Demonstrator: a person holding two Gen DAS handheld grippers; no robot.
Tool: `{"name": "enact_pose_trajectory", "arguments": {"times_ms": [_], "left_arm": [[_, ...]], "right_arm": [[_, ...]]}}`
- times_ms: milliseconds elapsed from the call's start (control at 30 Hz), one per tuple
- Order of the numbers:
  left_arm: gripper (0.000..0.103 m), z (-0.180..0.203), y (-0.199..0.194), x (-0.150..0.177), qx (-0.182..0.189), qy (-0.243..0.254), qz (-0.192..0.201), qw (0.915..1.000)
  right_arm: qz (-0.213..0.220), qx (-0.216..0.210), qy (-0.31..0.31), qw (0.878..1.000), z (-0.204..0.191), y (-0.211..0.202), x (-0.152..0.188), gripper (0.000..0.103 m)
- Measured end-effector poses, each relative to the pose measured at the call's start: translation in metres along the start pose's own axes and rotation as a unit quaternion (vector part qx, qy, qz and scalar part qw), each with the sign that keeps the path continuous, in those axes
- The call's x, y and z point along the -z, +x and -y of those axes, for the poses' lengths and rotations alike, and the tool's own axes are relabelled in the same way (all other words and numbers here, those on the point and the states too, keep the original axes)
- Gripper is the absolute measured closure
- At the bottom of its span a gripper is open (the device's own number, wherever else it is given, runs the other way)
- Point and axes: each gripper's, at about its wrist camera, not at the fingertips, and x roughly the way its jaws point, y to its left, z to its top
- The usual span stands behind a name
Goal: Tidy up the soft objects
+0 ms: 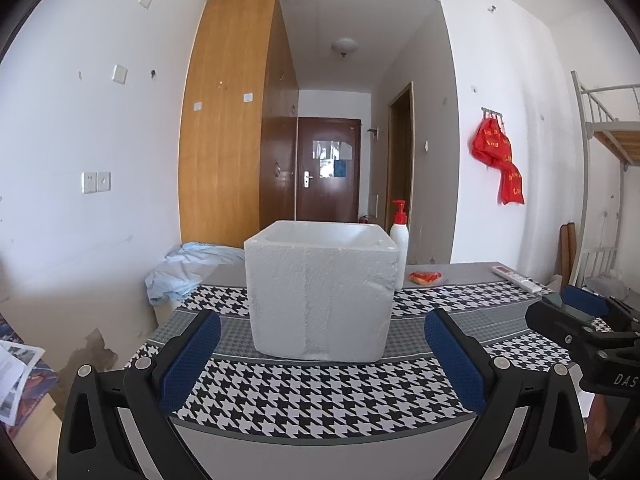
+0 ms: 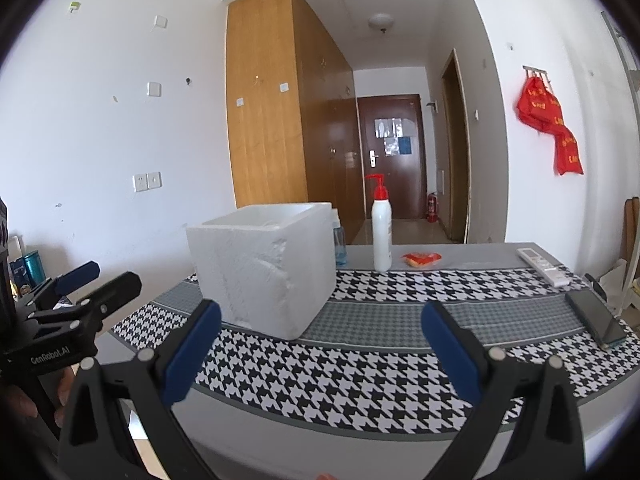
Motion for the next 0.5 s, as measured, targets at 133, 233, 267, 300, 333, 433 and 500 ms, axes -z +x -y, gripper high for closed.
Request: {"name": "enact_pose_trajectory", "arguments": {"times_ms": [133,233,267,300,333,433,500], "left_arm": [[0.001,-0.0022,0.0014,0.0005,-0.001,-0.001,-0.004,1.0000],[0.001,-0.0019,0.0008,0.0012,0.001,-0.001,-0.004,1.0000],[0.001,-0.0013,0.0005,0.0013,0.001,0.000,-0.005,1.0000],[0.001,-0.0019,0.0009,0.0011,0.002,0.000,-0.005,1.0000],[0.001,-0.0019,0.0008,0.0009,0.002,0.000,-0.006,1.0000],[0.001,-0.0020,0.0002,0.0005,0.002,0.000,-0.005,1.0000],[0.001,-0.0013,0.0005,0.0006,0.003,0.002,-0.007,1.0000]], "right_arm": [[0.001,0.001,0.000,1.000,0.0004,0.0002,-0.0011,0.002],[0.002,0.000,-0.001,1.000,-0.0006,-0.0008,-0.0016,0.002],[0.003,0.001,-0.003,1.000,-0.0013,-0.0012,-0.0014,0.002],[0.003,0.001,-0.005,1.000,-0.0015,-0.0015,-0.0011,0.002],[0.002,0.001,-0.005,1.000,-0.0014,-0.0016,-0.0005,0.002],[0.002,0.003,-0.001,1.000,0.0000,-0.0020,-0.0004,0.002],[0.002,0.001,0.001,1.000,0.0011,-0.0025,-0.0005,0.002]]}}
